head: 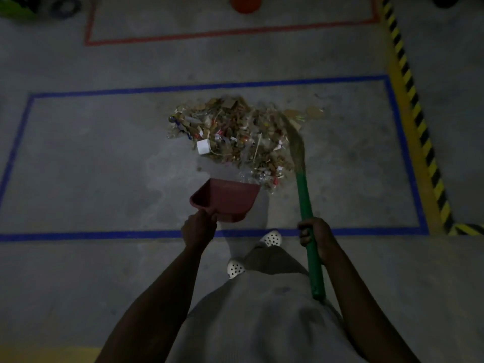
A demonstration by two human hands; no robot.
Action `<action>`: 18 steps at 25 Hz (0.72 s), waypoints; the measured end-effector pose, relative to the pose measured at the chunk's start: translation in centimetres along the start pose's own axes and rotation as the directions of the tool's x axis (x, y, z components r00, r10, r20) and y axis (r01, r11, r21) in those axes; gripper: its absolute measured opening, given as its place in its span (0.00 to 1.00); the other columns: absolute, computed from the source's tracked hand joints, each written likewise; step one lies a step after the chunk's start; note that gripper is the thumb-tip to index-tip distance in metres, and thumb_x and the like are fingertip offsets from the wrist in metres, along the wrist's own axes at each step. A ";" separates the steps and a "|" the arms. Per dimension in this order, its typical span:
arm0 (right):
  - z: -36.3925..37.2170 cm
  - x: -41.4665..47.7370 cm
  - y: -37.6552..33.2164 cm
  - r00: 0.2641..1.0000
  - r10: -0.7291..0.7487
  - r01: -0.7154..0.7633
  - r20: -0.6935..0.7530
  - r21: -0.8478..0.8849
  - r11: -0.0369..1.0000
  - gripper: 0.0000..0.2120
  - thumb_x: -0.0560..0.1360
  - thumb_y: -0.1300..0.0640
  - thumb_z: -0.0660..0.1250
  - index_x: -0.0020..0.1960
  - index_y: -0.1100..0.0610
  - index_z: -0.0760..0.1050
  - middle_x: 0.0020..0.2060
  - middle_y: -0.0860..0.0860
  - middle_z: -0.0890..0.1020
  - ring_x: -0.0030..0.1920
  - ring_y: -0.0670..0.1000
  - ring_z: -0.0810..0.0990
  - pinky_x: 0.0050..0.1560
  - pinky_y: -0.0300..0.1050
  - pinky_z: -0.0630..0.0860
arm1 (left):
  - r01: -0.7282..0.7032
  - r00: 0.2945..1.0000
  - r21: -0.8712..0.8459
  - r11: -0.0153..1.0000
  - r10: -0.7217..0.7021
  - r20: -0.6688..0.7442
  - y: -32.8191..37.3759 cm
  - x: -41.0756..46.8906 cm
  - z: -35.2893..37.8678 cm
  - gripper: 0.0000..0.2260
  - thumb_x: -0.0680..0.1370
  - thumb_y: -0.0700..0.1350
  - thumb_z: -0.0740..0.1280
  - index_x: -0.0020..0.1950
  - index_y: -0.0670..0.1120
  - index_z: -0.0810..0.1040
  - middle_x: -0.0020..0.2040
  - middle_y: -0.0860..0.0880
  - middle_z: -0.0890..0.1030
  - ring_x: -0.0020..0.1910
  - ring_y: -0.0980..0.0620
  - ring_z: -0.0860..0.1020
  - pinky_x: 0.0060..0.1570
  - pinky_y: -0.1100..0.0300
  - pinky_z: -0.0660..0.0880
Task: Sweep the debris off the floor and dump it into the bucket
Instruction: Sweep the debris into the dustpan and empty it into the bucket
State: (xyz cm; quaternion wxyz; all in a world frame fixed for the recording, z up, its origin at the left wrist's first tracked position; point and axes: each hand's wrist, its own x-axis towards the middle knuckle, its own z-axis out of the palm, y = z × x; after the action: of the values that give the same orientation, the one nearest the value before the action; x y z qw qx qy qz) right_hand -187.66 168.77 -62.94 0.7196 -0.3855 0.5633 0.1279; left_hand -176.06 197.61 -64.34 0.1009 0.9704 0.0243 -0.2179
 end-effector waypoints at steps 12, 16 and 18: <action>4.6 20.4 7.5 0.943 0.171 -0.101 -0.286 0.242 0.965 0.09 0.81 0.59 0.66 0.45 0.63 0.77 0.39 0.62 0.80 0.36 0.59 0.79 0.46 0.57 0.79 | -0.299 0.952 0.226 0.927 0.273 0.140 0.8 15.2 11.5 0.20 0.82 0.51 0.61 0.70 0.43 0.66 0.48 0.43 0.82 0.43 0.39 0.80 0.34 0.54 0.67; 5.2 28.2 8.3 0.948 0.299 -0.205 -0.113 0.503 0.840 0.12 0.80 0.60 0.65 0.61 0.65 0.72 0.44 0.61 0.77 0.42 0.59 0.81 0.40 0.50 0.83 | -0.324 0.938 0.254 0.911 0.275 0.210 -0.8 20.1 18.0 0.23 0.81 0.51 0.62 0.74 0.46 0.62 0.49 0.44 0.82 0.44 0.39 0.81 0.34 0.54 0.65; 6.0 31.5 8.8 0.956 0.281 -0.210 -0.088 0.464 0.860 0.15 0.80 0.52 0.68 0.60 0.62 0.74 0.42 0.59 0.78 0.40 0.57 0.82 0.37 0.48 0.83 | -0.328 0.930 0.256 0.909 0.263 0.257 -2.0 22.5 20.5 0.18 0.82 0.53 0.60 0.69 0.51 0.62 0.50 0.44 0.82 0.46 0.39 0.81 0.37 0.53 0.67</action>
State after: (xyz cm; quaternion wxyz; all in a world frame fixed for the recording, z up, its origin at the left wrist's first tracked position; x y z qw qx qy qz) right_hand -178.37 170.96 -94.80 0.7214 -0.1420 0.6755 0.0552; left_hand -164.47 195.40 -92.42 -0.0108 0.9372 -0.1675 -0.3059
